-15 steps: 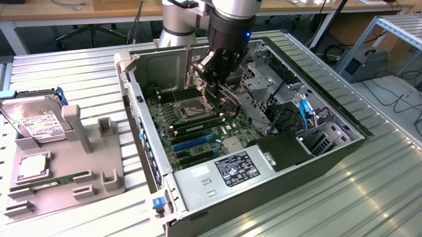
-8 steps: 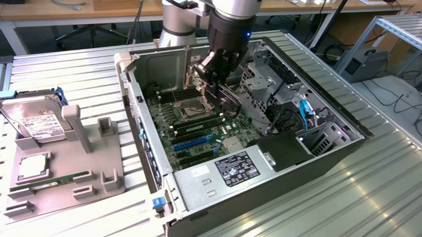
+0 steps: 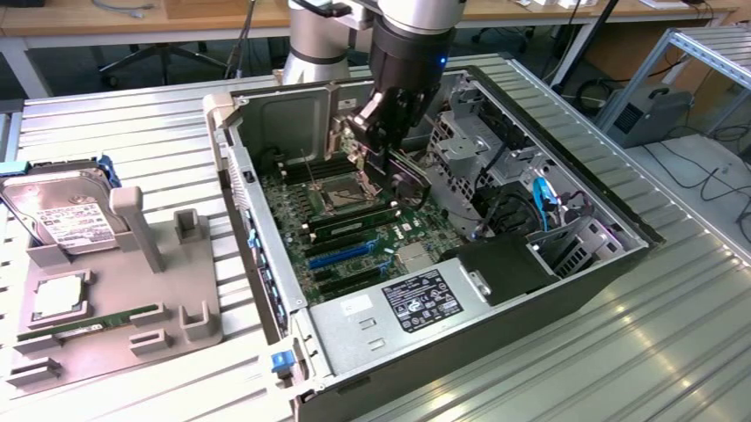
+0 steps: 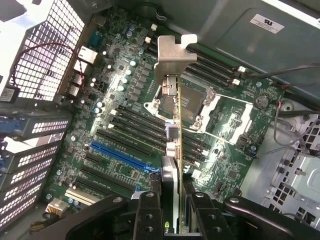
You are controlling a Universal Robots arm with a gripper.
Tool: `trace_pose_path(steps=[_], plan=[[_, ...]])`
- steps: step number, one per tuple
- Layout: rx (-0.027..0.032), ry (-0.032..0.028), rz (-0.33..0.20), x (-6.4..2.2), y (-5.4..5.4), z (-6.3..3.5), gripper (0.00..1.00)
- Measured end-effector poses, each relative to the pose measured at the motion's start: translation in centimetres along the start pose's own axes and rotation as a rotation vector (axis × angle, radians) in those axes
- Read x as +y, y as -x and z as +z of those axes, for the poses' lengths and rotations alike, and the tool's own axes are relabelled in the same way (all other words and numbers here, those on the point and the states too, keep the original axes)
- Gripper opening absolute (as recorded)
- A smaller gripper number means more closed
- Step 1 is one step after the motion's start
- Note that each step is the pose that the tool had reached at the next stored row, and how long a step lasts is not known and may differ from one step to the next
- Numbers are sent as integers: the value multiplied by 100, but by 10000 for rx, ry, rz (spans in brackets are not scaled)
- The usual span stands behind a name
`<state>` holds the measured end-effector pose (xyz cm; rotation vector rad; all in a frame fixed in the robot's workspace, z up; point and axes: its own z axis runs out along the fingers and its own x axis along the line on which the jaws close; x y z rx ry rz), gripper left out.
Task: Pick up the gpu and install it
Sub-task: 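Insert the gpu into the slot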
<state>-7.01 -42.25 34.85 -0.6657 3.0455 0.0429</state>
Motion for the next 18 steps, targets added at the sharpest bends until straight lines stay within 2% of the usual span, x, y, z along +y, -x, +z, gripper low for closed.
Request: trace_pose_path(steps=[18], plan=[[15, 20, -672, 0, 0, 1, 27]])
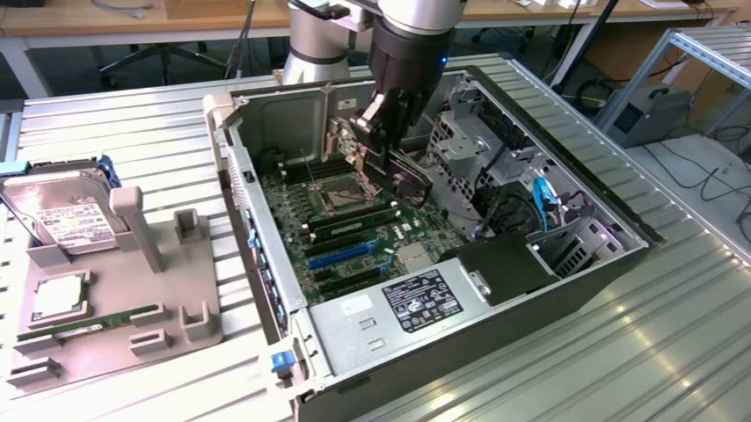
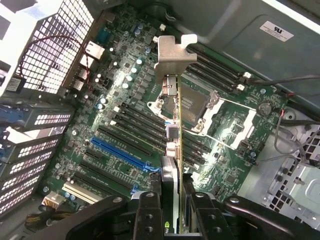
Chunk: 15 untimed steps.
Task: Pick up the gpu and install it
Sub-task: 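Insert the gpu into the slot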
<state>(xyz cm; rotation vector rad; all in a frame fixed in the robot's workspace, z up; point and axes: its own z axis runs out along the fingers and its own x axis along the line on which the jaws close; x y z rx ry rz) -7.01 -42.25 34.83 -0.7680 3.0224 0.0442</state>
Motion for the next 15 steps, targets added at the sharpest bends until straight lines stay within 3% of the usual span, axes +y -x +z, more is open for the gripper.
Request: trace_pose_path(steps=[15], plan=[[12, 16, -552, 0, 0, 1, 27]])
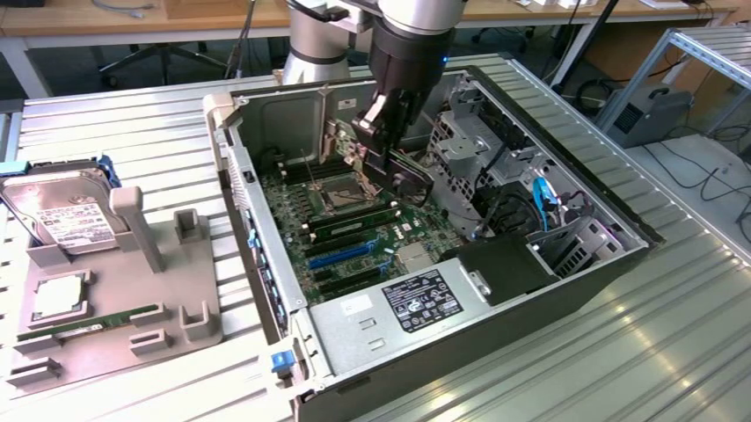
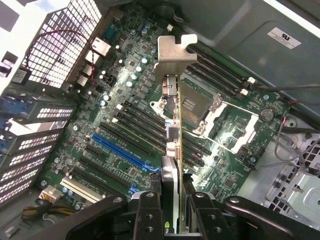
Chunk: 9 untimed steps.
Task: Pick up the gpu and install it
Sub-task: 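Insert the gpu into the slot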
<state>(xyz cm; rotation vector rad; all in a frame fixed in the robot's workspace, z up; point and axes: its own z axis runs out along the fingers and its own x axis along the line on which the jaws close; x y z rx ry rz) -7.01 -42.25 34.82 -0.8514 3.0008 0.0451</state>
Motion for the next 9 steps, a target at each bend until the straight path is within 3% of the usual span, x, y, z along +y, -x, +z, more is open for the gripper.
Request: trace_pose_path(steps=[9], plan=[[12, 17, -557, 0, 0, 1, 27]])
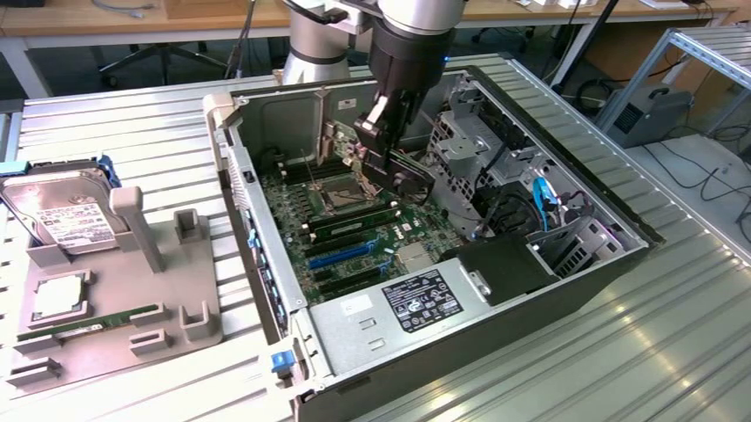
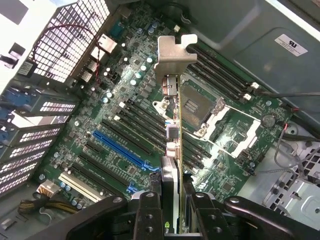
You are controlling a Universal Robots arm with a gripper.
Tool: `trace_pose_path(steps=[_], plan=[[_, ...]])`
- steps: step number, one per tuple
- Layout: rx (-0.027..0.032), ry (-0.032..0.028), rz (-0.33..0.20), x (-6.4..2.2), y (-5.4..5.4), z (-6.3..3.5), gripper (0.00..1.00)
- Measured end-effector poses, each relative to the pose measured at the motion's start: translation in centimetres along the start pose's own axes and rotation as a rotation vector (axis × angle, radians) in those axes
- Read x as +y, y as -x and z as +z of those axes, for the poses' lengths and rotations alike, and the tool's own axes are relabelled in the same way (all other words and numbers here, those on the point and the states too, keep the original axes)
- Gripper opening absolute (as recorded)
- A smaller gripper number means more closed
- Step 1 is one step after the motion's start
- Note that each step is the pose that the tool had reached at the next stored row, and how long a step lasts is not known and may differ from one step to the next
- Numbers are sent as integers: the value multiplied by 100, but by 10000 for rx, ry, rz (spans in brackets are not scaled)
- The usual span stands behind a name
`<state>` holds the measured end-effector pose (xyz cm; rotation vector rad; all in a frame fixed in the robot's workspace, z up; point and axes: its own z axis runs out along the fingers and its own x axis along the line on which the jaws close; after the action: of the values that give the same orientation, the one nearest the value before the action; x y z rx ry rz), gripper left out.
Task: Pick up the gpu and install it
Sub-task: 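Insert the gpu into the slot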
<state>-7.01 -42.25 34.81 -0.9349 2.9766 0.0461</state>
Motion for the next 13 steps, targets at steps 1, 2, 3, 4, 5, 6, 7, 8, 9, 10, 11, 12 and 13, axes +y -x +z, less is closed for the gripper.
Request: trace_pose_path(steps=[1, 2, 3, 4, 5, 6, 7, 8, 9, 10, 11, 12, 13], plan=[[1, 1, -40, 0, 0, 0, 27], [3, 3, -116, 0, 0, 0, 27], [4, 5, -190, 0, 0, 0, 27], [5, 6, -222, 0, 0, 1, 27], [6, 7, -260, 0, 0, 1, 27], [7, 9, -309, 0, 0, 1, 27], [8, 10, -340, 0, 0, 1, 27], [8, 10, -371, 0, 0, 1, 27], [9, 11, -404, 0, 0, 1, 27], [9, 13, -440, 0, 0, 1, 27], [11, 13, -473, 0, 0, 1, 27], [11, 15, -506, 0, 0, 1, 27], [12, 15, -543, 0, 0, 2, 27]])
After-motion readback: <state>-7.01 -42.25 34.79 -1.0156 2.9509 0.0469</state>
